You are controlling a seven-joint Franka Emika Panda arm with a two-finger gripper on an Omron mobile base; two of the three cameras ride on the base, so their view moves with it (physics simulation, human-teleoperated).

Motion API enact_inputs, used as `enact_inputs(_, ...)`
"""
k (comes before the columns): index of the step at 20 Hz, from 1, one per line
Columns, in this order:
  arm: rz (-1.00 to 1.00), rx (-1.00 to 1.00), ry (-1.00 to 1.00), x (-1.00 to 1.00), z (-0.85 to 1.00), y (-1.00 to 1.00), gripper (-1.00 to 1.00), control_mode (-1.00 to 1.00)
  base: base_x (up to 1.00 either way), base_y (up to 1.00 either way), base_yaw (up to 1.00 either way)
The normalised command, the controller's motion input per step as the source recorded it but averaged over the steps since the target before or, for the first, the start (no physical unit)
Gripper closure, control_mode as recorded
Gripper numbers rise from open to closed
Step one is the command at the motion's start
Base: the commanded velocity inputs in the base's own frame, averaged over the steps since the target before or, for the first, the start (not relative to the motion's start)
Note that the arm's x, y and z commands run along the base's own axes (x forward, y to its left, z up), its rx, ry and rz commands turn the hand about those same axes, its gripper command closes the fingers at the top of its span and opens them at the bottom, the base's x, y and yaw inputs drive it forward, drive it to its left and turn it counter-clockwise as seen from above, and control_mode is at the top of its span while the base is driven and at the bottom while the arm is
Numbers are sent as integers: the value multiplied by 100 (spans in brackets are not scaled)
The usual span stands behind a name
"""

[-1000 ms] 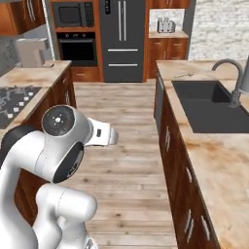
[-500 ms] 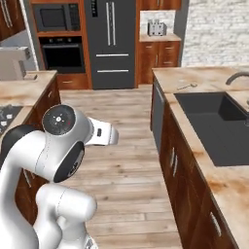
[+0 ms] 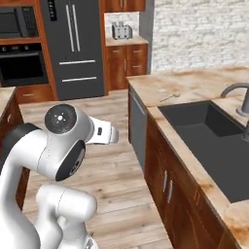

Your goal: Grab the spray bottle from the cabinet, then place it next to the cutting board for sanitizing. Then grab the dish brush from the countertop next to the sink and place it next to the cutting board.

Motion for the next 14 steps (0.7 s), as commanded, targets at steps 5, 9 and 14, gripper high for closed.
enact_inputs(5,0,0,0,0,0,0,-100,100,100,87,-48)
enact_inputs(9,0,0,0,0,0,0,-100,100,100,100,-55)
enact_inputs(14,0,0,0,0,0,0,-100,100,79,100,-59)
